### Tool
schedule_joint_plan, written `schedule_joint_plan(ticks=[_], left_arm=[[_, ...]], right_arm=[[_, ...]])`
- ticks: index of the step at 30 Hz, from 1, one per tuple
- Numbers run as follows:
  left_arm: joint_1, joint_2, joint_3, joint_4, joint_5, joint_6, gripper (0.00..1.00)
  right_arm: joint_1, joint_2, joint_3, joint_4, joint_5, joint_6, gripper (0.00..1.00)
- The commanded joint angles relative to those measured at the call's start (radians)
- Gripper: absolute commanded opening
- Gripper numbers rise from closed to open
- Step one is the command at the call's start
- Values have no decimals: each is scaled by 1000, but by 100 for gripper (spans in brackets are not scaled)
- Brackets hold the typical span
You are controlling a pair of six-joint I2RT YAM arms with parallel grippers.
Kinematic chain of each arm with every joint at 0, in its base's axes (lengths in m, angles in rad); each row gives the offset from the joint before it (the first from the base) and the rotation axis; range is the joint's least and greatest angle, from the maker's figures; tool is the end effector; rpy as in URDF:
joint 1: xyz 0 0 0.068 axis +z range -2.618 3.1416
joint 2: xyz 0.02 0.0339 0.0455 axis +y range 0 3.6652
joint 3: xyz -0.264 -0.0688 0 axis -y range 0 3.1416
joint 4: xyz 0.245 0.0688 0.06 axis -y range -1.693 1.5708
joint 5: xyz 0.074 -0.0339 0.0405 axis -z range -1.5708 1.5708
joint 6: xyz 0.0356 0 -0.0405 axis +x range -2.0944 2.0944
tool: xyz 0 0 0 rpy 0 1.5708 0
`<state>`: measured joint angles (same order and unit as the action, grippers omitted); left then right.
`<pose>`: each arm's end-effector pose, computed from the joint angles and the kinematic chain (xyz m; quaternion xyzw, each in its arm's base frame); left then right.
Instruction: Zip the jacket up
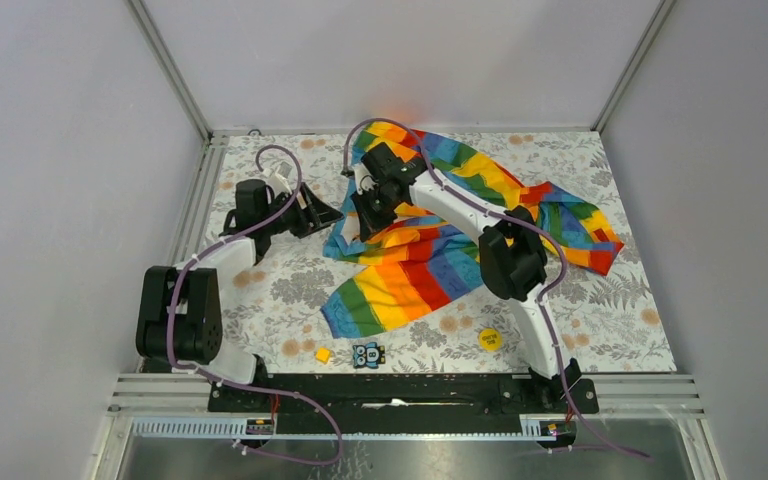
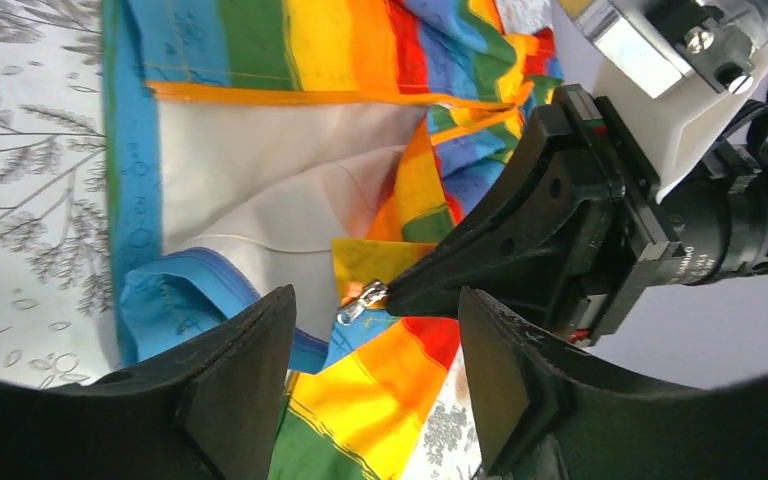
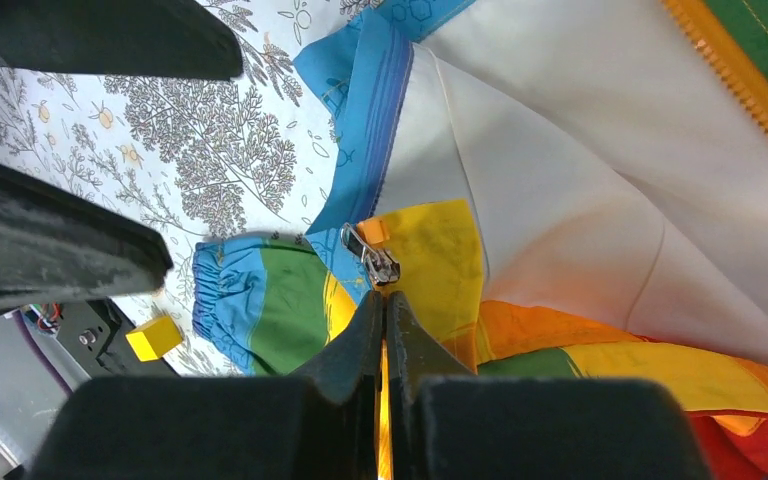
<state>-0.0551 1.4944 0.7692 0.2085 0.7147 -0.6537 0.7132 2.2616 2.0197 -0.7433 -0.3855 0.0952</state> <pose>0.3090 -0.0404 0.2093 -0.0706 0.8256 -0.4471 0.3370 0.3691 0.3370 0.2274 -0.3384 0.8784 0.2800 0.1883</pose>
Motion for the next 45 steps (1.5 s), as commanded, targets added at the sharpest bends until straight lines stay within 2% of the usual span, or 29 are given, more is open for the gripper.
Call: schedule_joint_plan(ticks=[1, 4, 6, 12, 21, 26, 29, 33, 39, 45], left_arm=[[-5, 78, 12, 153, 189, -68, 63], [-5, 112, 4, 232, 248, -125, 63], [-5, 110, 1, 226, 246, -119, 63], [-32, 93, 44, 14, 185, 47, 57], [-76, 135, 102, -85, 162, 148, 61], [-93, 143, 112, -89, 121, 149, 47], [-96, 139, 118, -112, 86, 166, 43], [-118, 132, 140, -175, 0, 207, 37], [-122, 86, 135, -234, -162, 233, 21], [-121, 55, 115, -217, -143, 235, 11]], right_arm=[[-6, -92, -63, 91, -54, -39, 0], [-13, -129, -117, 153, -63, -54, 0], [-21, -146, -144, 185, -79, -59, 0], [-38, -178, -213, 268, -140, -70, 0], [-46, -175, -217, 286, -176, -69, 0], [-47, -175, -214, 285, -180, -65, 0], [-47, -175, -212, 286, -184, -64, 0], [-46, -176, -213, 286, -191, -60, 0], [-47, -189, -240, 313, -189, -61, 0], [-49, -196, -268, 335, -202, -74, 0]])
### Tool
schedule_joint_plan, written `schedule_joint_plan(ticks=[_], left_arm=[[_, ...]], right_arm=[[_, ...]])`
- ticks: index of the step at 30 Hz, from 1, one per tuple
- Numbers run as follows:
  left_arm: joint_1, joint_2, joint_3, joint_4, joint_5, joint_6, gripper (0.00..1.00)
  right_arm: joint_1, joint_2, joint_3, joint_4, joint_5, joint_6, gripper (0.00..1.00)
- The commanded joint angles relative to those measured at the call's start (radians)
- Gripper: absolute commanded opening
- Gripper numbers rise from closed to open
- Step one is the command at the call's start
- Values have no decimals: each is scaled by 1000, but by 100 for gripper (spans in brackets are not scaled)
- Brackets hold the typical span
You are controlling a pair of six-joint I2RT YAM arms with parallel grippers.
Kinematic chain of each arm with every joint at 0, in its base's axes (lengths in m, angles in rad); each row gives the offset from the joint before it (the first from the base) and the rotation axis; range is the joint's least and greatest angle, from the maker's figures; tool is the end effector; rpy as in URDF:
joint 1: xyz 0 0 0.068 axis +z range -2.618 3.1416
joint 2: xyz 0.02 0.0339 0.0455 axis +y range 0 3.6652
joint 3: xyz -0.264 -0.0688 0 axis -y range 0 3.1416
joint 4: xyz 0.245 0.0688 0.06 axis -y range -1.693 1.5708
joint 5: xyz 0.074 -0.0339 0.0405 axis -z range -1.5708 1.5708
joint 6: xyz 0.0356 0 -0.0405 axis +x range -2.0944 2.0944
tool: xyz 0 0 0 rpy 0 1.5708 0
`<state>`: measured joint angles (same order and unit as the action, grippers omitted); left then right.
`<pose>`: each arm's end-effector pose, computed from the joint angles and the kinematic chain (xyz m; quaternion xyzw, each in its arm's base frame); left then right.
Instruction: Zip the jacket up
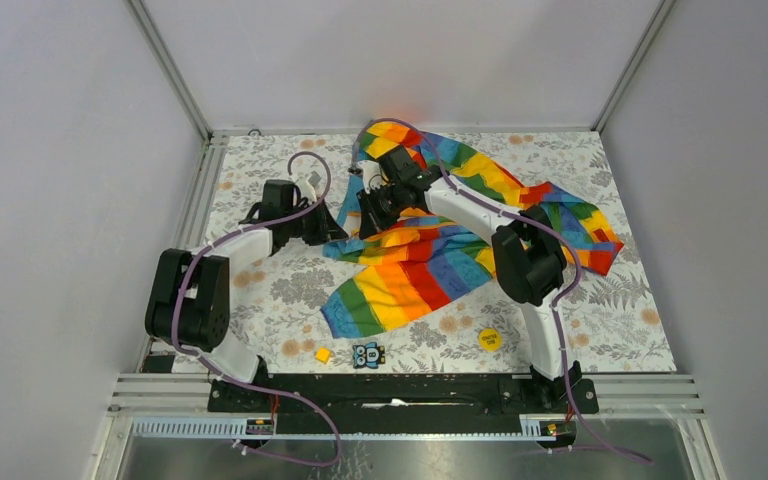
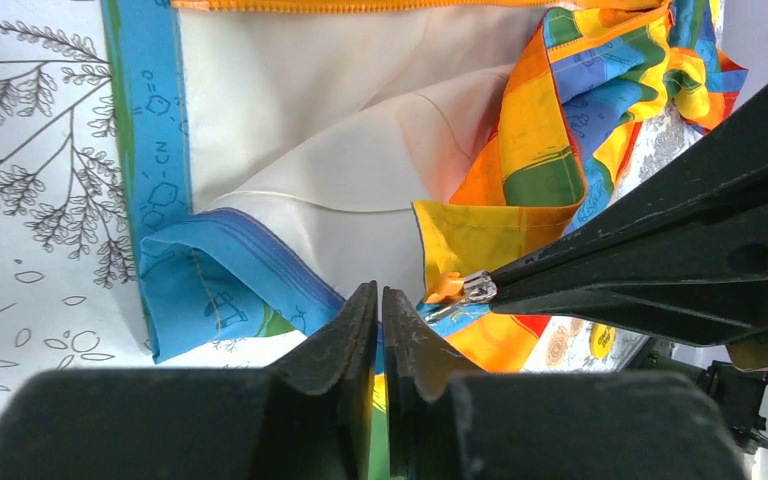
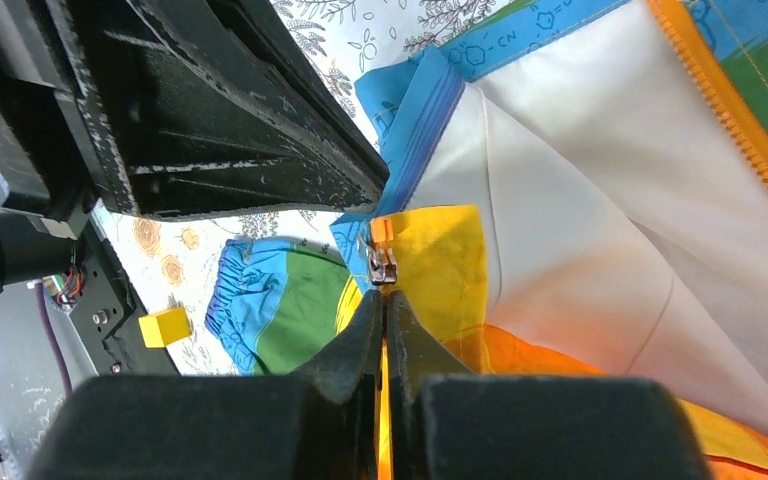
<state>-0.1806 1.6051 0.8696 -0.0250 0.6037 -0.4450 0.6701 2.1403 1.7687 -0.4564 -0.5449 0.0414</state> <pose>0.3169 -0.0784 0.1862 0.0005 0.8853 -0.3758 0.2740 0.3671 0.3145 0.2258 -0.3704 0.8233 0.3568 0.2403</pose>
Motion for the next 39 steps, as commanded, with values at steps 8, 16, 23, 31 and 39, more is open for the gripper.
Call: schedule_joint_plan(ticks=[8, 16, 23, 31, 39], left_arm=[[9, -112, -4, -24, -9, 34, 4], [21, -222, -76, 60, 89, 16, 65], [-42, -158, 9, -54, -41, 101, 62], [-51, -120, 32, -47, -65, 107, 52], [-51, -92, 38, -41, -11, 118, 43]], right_arm=[[-13, -82, -55, 104, -89, -36, 0], [-20, -90, -82, 143, -131, -81, 0], [-21, -92, -78, 145, -142, -71, 0], [-20, -84, -68, 144, -160, -63, 0], [-20, -82, -66, 145, -166, -62, 0]])
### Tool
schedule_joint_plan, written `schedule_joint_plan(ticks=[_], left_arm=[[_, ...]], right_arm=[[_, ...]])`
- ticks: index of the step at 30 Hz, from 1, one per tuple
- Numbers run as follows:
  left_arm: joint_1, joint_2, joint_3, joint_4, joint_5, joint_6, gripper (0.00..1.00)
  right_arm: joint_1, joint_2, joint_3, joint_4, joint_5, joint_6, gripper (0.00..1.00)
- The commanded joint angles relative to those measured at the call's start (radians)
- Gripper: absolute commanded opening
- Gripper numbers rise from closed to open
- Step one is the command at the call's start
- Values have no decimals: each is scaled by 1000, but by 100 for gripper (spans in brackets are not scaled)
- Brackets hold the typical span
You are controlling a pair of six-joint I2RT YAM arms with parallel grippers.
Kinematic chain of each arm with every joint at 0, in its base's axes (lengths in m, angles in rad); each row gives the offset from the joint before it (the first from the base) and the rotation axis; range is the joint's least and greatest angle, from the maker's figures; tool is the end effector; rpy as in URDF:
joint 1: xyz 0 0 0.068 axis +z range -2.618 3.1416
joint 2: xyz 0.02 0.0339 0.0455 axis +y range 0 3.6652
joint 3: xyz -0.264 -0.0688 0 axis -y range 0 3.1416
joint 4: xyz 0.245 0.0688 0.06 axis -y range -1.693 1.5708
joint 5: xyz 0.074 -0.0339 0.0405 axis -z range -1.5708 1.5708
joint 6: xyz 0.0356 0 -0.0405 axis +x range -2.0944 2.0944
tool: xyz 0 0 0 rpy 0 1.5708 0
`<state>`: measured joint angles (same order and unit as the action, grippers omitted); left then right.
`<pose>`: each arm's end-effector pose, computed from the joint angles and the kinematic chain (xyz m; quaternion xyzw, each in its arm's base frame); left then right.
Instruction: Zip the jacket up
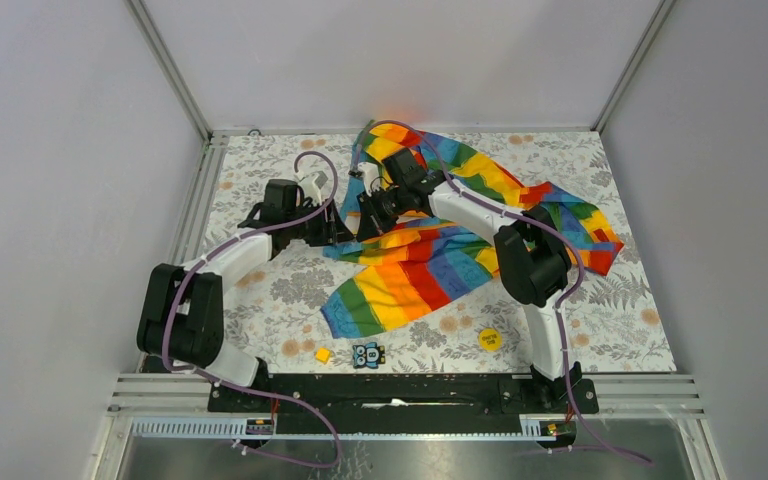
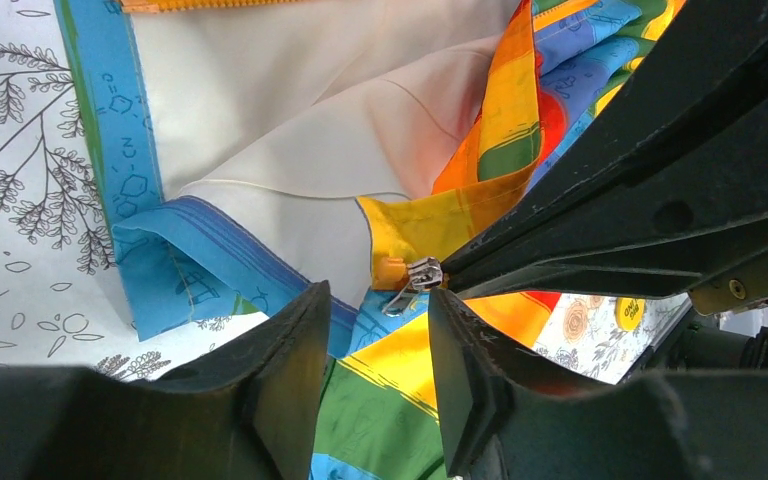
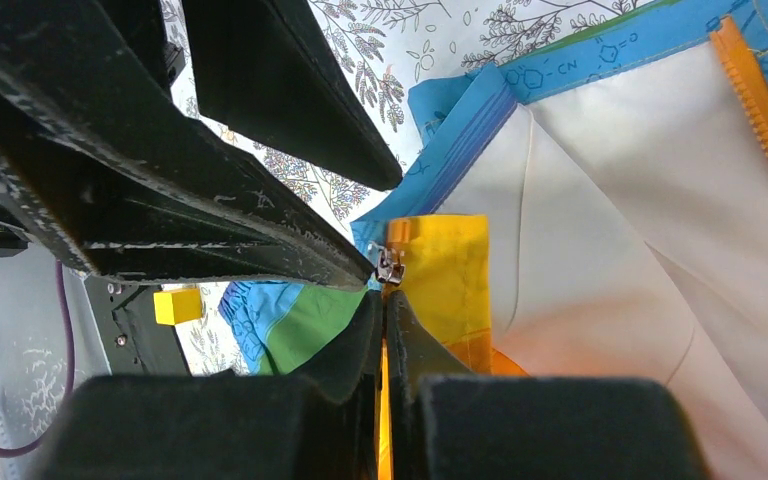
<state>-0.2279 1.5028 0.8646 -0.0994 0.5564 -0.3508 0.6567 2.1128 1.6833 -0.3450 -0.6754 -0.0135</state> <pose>0.2994 -0.0887 0.2090 0.0569 0.8845 -0.3517 0.3013 0.3639 0.3086 0.2210 -0.4073 0.7791 0.4054 0.2505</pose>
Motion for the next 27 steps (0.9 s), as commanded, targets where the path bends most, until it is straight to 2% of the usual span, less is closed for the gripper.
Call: schedule_joint_plan(ticks=[1, 10, 18, 27], left_arm=[[-4, 12, 41, 36, 43, 23, 42], [-4, 35, 22, 95, 110, -18, 39], [-4, 32, 11, 85, 82, -9, 26], [6, 19, -5, 94, 50, -7, 3]], right_arm=[[-7, -55, 19, 33, -35, -7, 0], [-6, -57, 17, 37, -43, -2, 0], [-7, -55, 23, 39, -45, 1, 0], [-6, -54, 19, 38, -49, 0, 0]])
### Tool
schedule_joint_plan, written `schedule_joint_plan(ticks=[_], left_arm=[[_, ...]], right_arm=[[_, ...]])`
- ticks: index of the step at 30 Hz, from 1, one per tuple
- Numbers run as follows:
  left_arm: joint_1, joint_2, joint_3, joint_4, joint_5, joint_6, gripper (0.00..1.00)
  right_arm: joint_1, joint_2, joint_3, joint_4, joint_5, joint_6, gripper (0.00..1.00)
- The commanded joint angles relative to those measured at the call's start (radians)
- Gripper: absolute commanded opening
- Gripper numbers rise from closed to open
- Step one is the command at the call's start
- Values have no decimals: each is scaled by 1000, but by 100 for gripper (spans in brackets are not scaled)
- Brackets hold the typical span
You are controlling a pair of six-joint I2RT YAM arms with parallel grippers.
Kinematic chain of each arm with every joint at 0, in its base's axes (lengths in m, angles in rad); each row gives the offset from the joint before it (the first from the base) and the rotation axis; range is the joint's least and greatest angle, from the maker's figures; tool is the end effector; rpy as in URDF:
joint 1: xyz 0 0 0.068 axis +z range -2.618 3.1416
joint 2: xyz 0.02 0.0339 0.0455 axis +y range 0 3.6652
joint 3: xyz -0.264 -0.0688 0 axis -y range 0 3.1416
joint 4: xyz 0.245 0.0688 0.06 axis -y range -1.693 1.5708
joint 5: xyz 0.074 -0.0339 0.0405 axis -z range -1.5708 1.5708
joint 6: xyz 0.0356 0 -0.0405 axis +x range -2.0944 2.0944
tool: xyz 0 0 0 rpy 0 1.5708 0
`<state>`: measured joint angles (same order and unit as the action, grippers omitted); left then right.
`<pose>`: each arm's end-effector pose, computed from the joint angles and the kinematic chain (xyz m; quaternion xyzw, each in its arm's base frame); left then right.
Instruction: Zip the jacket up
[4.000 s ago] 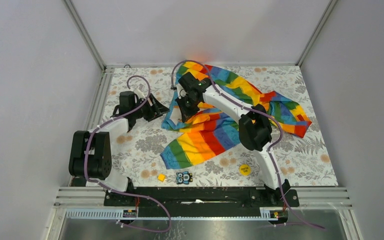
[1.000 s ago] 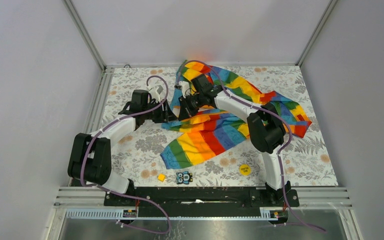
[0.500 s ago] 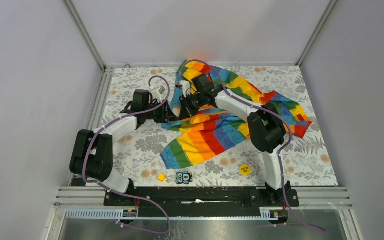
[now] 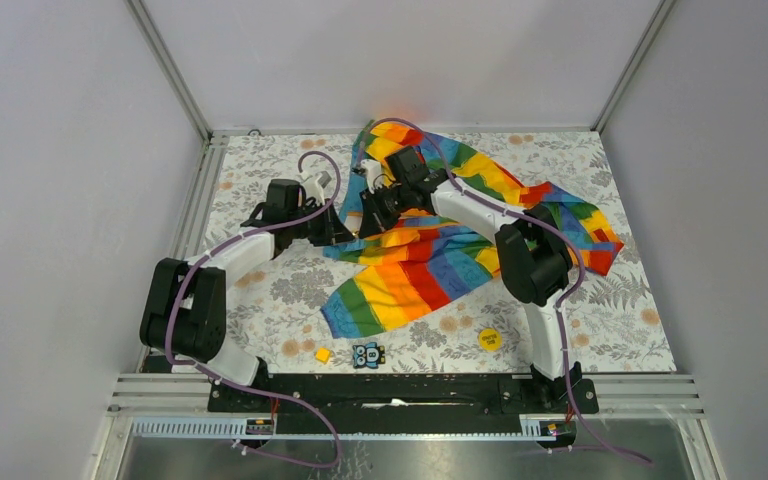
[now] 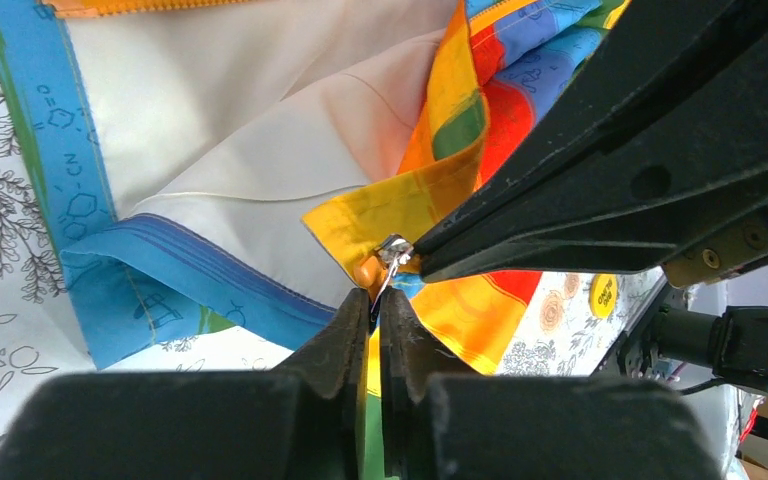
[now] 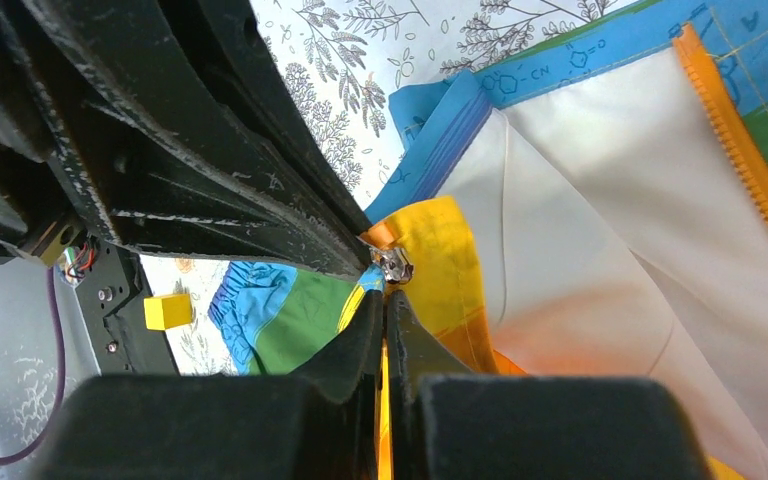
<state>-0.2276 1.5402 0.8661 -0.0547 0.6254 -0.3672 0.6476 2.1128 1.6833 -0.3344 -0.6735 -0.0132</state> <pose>0.3046 -0.0919 0.2028 0.0648 0.8751 -0.3824 0.2895 0.3674 0.3057 0.2218 -0.4043 0.7790 0.4043 0.2573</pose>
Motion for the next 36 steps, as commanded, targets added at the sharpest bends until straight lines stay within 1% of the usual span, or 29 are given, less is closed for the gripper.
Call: schedule_joint_plan(ticks=[1, 6, 10, 14, 15, 16, 17, 18, 20, 22, 25, 28, 31, 34, 36], left_arm=[[5, -20, -10, 50, -20, 8, 1], [8, -24, -21, 50, -14, 1, 0], [13, -45, -31, 31, -46, 15, 0], [14, -62, -40, 27, -72, 27, 0], [14, -61, -41, 30, -76, 27, 0], [14, -59, -45, 35, -78, 26, 0], [14, -60, -50, 44, -82, 24, 0], [14, -61, -56, 50, -85, 22, 0], [14, -60, -62, 50, -105, 19, 0], [14, -53, -63, 51, -120, 20, 0], [14, -24, -48, 39, -123, 11, 0], [14, 14, -32, 32, -122, -21, 0], [13, 49, -13, 24, -115, -43, 0], [13, 73, 2, 27, -105, -60, 0], [11, 86, 12, 27, -92, -65, 0]], right_arm=[[2, -53, 19, 28, -51, -2, 0], [3, -47, 17, 39, -52, 4, 0], [3, -46, 16, 39, -37, 7, 0], [-7, -28, 23, 39, -34, 61, 0], [-10, -22, 26, 40, -29, 77, 5], [-15, -17, 32, 43, -27, 99, 16], [-22, -11, 37, 51, -30, 129, 29], [-31, -7, 40, 63, -30, 161, 39], [-50, -1, 49, 88, 1, 241, 52], [-58, 7, 59, 110, 42, 290, 60], [-59, 50, 104, 118, 134, 314, 64], [-59, 119, 175, 123, 195, 311, 64], [-59, 183, 247, 102, 297, 276, 64], [-63, 225, 323, 92, 415, 227, 66], [-75, 254, 384, 84, 464, 233, 67]])
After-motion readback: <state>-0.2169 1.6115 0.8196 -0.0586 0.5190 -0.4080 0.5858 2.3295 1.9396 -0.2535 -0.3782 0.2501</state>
